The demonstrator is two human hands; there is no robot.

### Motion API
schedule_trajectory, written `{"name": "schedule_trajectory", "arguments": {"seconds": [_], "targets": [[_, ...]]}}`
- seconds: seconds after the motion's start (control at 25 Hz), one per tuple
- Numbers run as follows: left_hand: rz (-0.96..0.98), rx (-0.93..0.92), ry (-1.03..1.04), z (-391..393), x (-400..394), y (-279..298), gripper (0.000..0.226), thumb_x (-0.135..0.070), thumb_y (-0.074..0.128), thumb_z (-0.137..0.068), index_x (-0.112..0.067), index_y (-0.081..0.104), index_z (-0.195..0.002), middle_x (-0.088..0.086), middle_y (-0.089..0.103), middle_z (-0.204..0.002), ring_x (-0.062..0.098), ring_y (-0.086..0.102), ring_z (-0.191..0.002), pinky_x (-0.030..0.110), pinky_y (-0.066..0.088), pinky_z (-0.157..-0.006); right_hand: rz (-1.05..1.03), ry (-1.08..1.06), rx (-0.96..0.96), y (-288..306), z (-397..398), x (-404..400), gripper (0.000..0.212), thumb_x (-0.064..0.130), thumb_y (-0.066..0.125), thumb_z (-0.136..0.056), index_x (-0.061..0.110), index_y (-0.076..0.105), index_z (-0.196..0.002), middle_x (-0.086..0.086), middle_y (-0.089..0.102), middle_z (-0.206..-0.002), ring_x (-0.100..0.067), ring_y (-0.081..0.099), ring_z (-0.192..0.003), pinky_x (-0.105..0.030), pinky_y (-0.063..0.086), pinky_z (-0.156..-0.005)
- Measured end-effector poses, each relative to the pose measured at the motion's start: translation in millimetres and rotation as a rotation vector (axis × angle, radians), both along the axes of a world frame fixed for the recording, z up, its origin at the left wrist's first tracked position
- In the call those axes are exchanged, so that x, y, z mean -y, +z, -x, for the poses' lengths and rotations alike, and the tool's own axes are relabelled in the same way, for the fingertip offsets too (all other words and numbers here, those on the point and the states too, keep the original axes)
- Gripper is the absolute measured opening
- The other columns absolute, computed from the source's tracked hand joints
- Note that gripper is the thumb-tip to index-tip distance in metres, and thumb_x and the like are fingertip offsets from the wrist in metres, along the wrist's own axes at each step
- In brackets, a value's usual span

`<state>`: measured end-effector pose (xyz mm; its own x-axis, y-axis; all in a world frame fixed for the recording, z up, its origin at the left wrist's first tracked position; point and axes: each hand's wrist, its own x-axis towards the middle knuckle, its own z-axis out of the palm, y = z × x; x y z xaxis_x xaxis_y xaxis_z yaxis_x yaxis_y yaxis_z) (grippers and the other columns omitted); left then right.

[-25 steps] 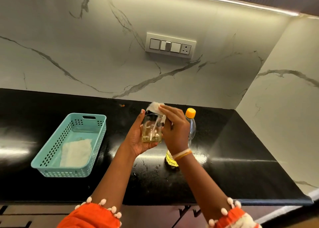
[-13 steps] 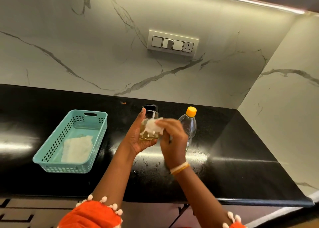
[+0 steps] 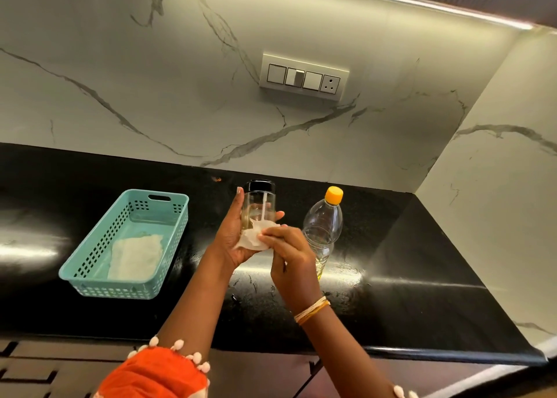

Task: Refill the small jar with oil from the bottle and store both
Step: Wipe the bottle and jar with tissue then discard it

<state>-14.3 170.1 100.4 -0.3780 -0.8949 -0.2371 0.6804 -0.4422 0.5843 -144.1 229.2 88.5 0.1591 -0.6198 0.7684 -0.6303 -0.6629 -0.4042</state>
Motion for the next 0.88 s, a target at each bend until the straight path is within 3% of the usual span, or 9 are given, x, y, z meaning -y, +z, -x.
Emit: {"name": "schedule_trajectory", "arguments": {"seconds": [0.16,0.28,0.4,0.56,0.64,0.76,0.88], "targets": [[0.033,0.007,-0.001,2.5,-1.8,1.6,0.073,-0.070,0.063,-0.074,-0.011,0.062,-0.116,0.012,0.064,-0.104,0.026,0.064,-0.087,0.040,0.056,-0.076,-0.042,-0.098,0.179,44.7,3.9,35.9,0.024,-0.009,0.057,-0.085,0.005,0.071,-0.100,-0.011,0.066,-0.106,-0.018,0.062,-0.101,-0.024,0.054,-0.087],[0.062,0.118,0.045,2.6,-3.7,0.3,0.065,-0.065,0.064,-0.074,-0.014,0.066,-0.113,0.011,0.066,-0.104,0.029,0.064,-0.090,0.042,0.052,-0.080,-0.082,-0.009,0.159,57.8,-0.2,52.7,0.026,-0.007,0.061,-0.084,0.006,0.071,-0.105,-0.010,0.066,-0.109,-0.016,0.062,-0.103,-0.029,0.055,-0.090],[0.076,0.084,0.034,-0.2,-5.2,2.3,0.061,-0.064,0.057,-0.080,-0.015,0.065,-0.114,0.014,0.068,-0.107,0.030,0.064,-0.100,0.046,0.054,-0.082,-0.119,0.006,0.122,33.7,-6.5,36.5,0.029,-0.003,0.060,-0.087,0.010,0.068,-0.112,-0.008,0.063,-0.116,-0.016,0.059,-0.109,-0.030,0.054,-0.092],[0.058,0.052,0.058,-4.3,-5.1,1.0,0.062,-0.065,0.056,-0.079,-0.009,0.060,-0.105,0.013,0.064,-0.091,0.024,0.065,-0.078,0.038,0.060,-0.067,-0.002,-0.001,0.001,2.2,-4.6,1.4,0.025,0.006,0.052,-0.090,0.007,0.071,-0.106,-0.010,0.065,-0.109,-0.019,0.060,-0.104,-0.027,0.053,-0.090],[0.037,0.017,0.079,-4.5,-6.0,0.9,0.062,-0.065,0.057,-0.078,-0.008,0.062,-0.103,0.014,0.064,-0.092,0.025,0.066,-0.080,0.040,0.059,-0.073,0.011,0.025,-0.021,5.8,-1.9,-1.2,0.024,0.008,0.051,-0.090,0.005,0.072,-0.101,-0.011,0.067,-0.105,-0.019,0.063,-0.100,-0.027,0.054,-0.086],[0.072,0.058,0.052,-3.2,-3.7,-0.5,0.067,-0.069,0.048,-0.084,-0.011,0.065,-0.114,0.017,0.068,-0.111,0.034,0.067,-0.099,0.056,0.051,-0.090,-0.035,-0.039,0.109,36.4,3.1,28.0,0.023,0.007,0.051,-0.088,0.003,0.071,-0.099,-0.013,0.067,-0.105,-0.021,0.064,-0.099,-0.028,0.056,-0.085],[0.087,0.072,0.048,3.7,-9.8,4.2,0.064,-0.068,0.041,-0.088,-0.015,0.068,-0.110,0.018,0.071,-0.110,0.035,0.070,-0.098,0.060,0.045,-0.096,-0.074,-0.009,0.180,56.2,3.0,51.2,0.022,0.001,0.060,-0.085,0.005,0.071,-0.105,-0.011,0.067,-0.109,-0.017,0.063,-0.102,-0.027,0.055,-0.088]]}}
